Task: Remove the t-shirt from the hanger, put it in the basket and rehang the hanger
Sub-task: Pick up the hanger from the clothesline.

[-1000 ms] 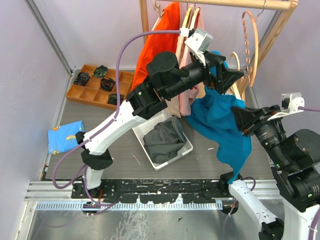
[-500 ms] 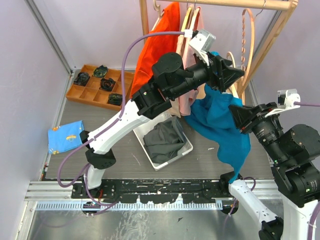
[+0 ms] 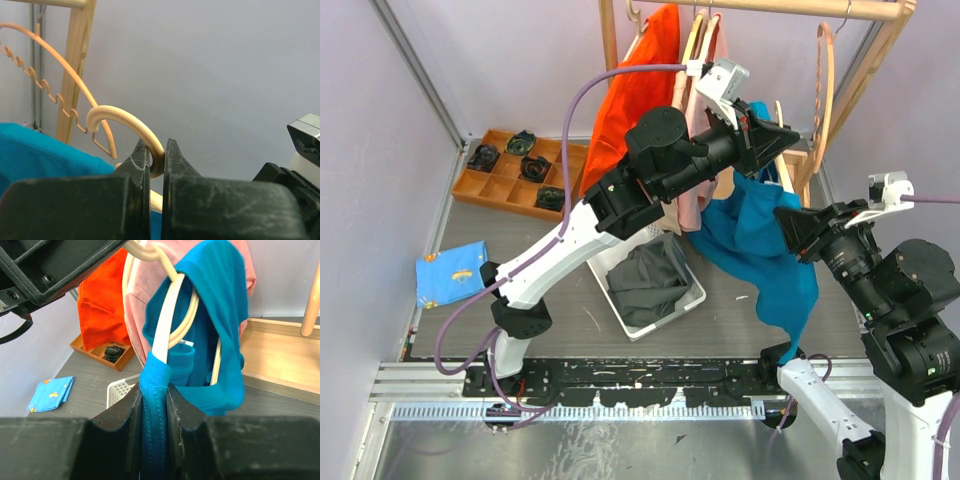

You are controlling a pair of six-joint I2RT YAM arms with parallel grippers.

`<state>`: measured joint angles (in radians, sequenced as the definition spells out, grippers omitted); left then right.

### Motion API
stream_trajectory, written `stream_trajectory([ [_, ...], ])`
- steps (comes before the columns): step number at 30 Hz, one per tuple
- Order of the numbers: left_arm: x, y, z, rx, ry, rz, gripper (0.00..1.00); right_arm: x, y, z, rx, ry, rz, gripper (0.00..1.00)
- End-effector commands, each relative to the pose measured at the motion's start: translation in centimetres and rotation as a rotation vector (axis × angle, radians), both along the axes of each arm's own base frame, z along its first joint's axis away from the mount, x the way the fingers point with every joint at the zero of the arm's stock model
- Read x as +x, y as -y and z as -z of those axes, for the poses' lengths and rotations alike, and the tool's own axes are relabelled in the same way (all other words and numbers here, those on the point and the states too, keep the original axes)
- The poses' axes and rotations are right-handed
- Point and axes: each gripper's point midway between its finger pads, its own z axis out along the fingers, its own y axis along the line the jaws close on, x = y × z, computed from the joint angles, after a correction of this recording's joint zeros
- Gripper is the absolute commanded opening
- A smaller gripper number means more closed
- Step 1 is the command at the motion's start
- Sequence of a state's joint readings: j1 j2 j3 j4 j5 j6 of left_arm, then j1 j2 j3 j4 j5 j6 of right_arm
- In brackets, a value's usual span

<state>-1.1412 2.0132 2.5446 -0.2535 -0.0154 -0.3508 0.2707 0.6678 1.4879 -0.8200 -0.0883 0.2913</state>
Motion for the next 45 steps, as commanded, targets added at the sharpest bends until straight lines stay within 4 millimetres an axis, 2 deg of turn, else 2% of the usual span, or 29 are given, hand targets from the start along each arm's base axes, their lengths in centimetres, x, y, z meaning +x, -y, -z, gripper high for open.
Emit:
stream_trajectory([
  [1, 1.6, -1.9, -1.5, -0.047, -0.024, -0.112, 0.00, 0.0, -0.2, -1.0, -0.005, 0.011, -0.016, 0.31],
  [6, 2.7, -2.8, -1.8, -0.055, -0.028, -0.188, 0.00, -1.1, 0.2, -0.1, -0.005, -0.037, -0.003, 0.47],
  [8, 3.1, -3.2, -2.0, -0.059, -0.025, -0.215, 0.00, -1.9, 0.6, 0.2, 0.001, -0.048, 0.006, 0.50],
  [18, 4.9, -5.2, -3.2, -0.112, -0.044, -0.357, 0.00, -5.1, 0.2, 3.1, 0.016, -0.147, -0.050, 0.51],
  [23, 5.2, -5.8, -4.2, -0.138, -0.025, -0.387, 0.00, -5.8, -0.3, 4.4, 0.015, -0.197, -0.086, 0.45],
  [26, 5.3, -6.1, -4.7, -0.154, -0.020, -0.396, 0.00, -6.2, -0.5, 4.5, 0.019, -0.195, -0.103, 0.46],
  [33, 5.4, -6.0, -4.6, -0.164, -0.028, -0.412, 0.00, -6.1, -1.5, 5.0, 0.014, -0.231, -0.158, 0.46],
  [38, 5.2, -5.7, -4.4, -0.160, -0.030, -0.408, 0.00, -5.3, -1.5, 4.2, 0.010, -0.205, -0.151, 0.46],
  [42, 4.9, -5.1, -3.6, -0.130, -0.035, -0.395, 0.00, -3.8, -0.6, 1.4, 0.056, -0.127, -0.068, 0.46],
  [45, 4.6, -5.0, -2.7, -0.100, -0.040, -0.400, 0.00, -2.4, -1.0, -0.7, 0.139, -0.106, -0.053, 0.45],
])
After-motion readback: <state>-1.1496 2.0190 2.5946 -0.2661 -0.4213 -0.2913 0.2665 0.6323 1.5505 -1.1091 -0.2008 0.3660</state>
